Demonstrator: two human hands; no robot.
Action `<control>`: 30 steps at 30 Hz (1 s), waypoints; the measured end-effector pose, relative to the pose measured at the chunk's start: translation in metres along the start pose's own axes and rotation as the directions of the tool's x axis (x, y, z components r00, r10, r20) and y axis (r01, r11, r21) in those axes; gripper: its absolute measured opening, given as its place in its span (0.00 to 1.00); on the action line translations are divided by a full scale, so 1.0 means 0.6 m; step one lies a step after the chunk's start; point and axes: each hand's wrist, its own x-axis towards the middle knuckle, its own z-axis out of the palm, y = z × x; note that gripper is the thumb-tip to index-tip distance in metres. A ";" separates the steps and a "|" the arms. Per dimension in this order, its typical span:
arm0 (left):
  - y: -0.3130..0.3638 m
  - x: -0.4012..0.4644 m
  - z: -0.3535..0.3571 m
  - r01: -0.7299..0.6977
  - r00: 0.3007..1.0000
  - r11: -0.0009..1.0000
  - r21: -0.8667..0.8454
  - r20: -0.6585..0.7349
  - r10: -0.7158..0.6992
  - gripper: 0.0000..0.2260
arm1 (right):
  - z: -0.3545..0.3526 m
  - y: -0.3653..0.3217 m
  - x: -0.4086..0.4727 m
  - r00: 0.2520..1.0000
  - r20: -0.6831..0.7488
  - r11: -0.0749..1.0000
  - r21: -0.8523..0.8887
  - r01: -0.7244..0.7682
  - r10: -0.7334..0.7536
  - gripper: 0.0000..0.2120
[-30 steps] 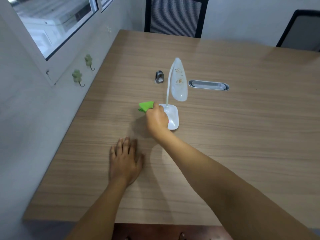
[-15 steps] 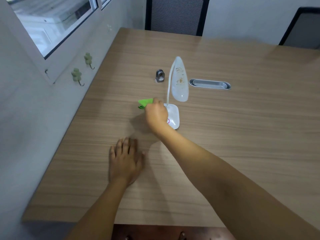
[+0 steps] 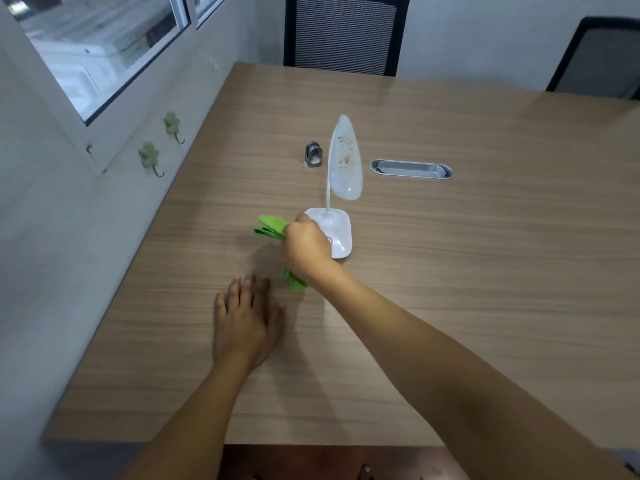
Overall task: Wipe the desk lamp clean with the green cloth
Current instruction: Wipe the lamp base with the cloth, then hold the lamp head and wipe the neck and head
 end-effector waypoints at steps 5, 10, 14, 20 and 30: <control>0.000 0.000 -0.006 0.011 0.998 1.000 0.005 0.062 -0.011 0.29 | -0.057 0.075 -0.053 0.993 0.025 0.962 0.246 -0.121 0.118 0.08; 0.002 0.016 -0.037 0.047 0.946 0.999 0.008 0.321 -0.047 0.33 | -0.106 0.167 -0.097 0.972 -0.038 0.940 0.263 -0.216 0.234 0.09; 0.005 0.105 -0.112 0.085 0.832 0.994 -0.073 0.555 -0.031 0.24 | -0.164 0.201 -0.114 0.962 -0.119 0.942 0.263 -0.209 0.247 0.08; 0.089 0.223 -0.299 0.346 0.903 0.614 -0.709 0.429 -0.014 0.18 | -0.266 0.195 -0.116 0.917 -0.371 0.924 0.383 0.004 0.149 0.14; 0.168 0.288 -0.397 0.263 0.873 0.292 -0.919 0.356 0.333 0.15 | -0.327 0.125 -0.104 0.763 -0.600 0.894 0.170 0.415 -0.240 0.16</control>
